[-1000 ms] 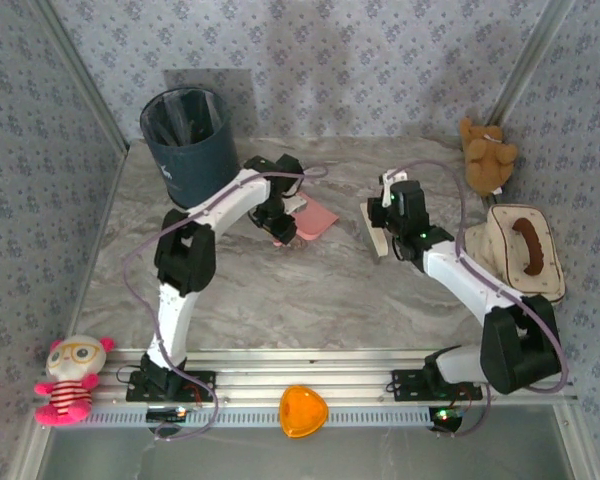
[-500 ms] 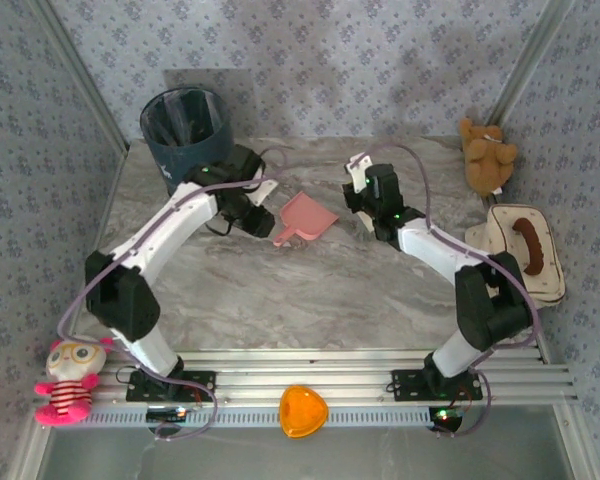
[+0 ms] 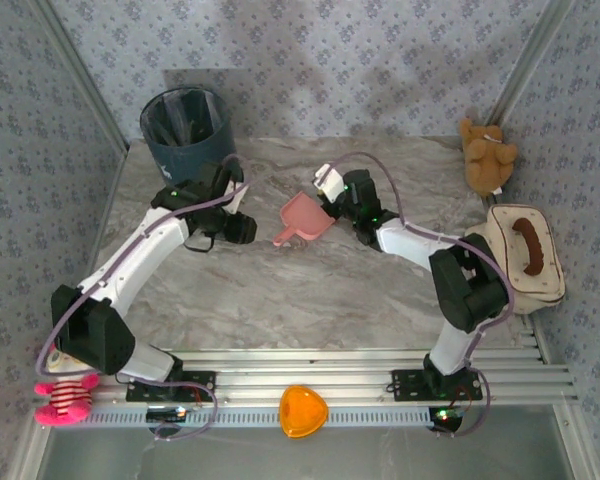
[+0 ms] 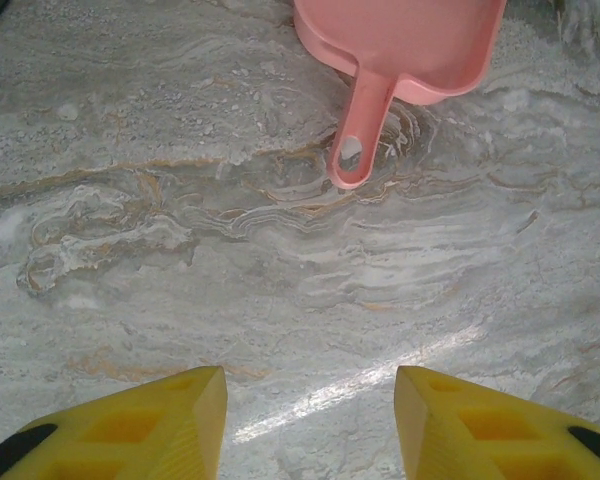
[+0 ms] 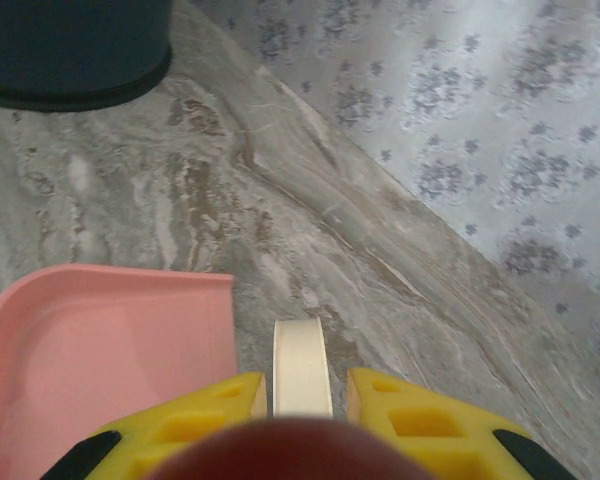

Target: Sweep away the paper scraps from the table

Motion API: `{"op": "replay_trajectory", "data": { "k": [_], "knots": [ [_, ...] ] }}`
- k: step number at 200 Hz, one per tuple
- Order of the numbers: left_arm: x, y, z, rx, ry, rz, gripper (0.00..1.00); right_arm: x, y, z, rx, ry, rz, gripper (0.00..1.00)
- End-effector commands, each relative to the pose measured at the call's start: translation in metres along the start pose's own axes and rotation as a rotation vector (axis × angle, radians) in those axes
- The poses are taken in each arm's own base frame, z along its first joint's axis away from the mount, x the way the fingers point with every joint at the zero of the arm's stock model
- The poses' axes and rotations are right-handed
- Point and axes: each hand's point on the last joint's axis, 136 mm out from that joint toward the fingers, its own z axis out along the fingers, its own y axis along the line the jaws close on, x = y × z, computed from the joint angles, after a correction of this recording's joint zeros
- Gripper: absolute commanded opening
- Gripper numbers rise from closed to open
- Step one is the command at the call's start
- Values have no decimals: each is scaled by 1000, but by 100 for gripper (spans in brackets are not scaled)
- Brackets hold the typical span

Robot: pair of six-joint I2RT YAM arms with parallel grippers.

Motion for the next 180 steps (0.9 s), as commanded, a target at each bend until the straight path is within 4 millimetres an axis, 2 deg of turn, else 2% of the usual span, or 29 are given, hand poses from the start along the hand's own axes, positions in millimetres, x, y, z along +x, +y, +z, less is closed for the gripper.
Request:
{"op": "replay_trajectory", "data": {
  "k": [1,63,85,108,125,143,180],
  "knots": [
    [-6,0,-10,18,-57,-42,48,-29,6,5,3,-98,-111,0],
    [-3,3,-8,20,-45,-48,48,-21,39,10,2,-82,-251,0],
    [-2,3,-6,21,-38,-50,48,-14,48,8,0,-74,-277,4],
    [-1,5,-4,20,-33,-55,48,-7,59,6,-5,-63,-294,10],
    [0,5,-3,22,-31,-56,48,-3,67,4,-3,-55,-312,18],
    [1,6,-3,23,-30,-62,48,4,73,3,-1,-37,-323,21],
    [1,6,-2,25,-26,-63,48,13,80,0,10,-16,-322,37]
  ]
}}
